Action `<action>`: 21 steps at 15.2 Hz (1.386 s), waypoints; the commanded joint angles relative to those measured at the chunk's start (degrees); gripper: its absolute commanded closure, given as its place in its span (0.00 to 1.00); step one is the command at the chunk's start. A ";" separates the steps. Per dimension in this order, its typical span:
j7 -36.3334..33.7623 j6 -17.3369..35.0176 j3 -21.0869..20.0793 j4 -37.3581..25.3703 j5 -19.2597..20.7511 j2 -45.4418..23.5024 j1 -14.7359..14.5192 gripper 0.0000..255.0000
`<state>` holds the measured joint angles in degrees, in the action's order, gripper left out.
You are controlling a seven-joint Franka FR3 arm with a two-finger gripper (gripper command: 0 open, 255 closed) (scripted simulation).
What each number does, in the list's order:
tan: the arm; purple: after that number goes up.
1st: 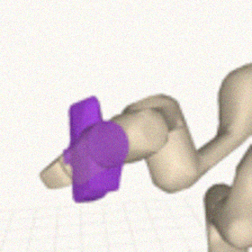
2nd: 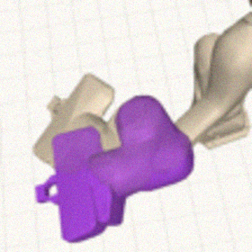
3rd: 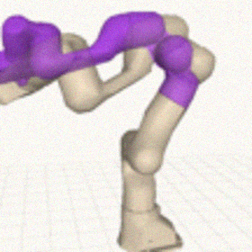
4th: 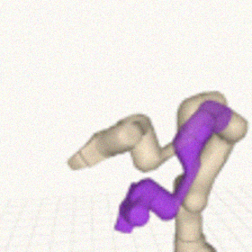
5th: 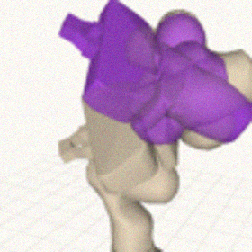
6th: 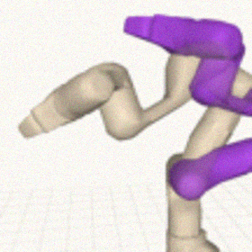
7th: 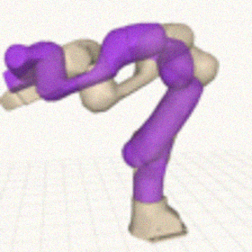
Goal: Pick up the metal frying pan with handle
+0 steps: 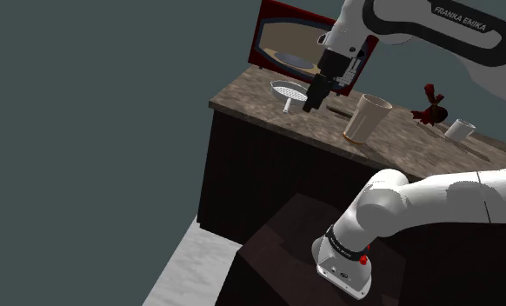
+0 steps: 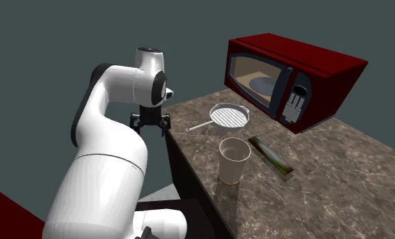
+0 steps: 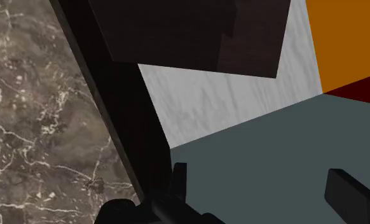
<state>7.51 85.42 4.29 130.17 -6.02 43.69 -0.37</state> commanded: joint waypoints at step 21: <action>13.18 17.34 10.48 -16.26 11.93 -31.94 5.14 0.00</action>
<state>20.18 102.13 14.35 115.20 5.59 13.46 4.55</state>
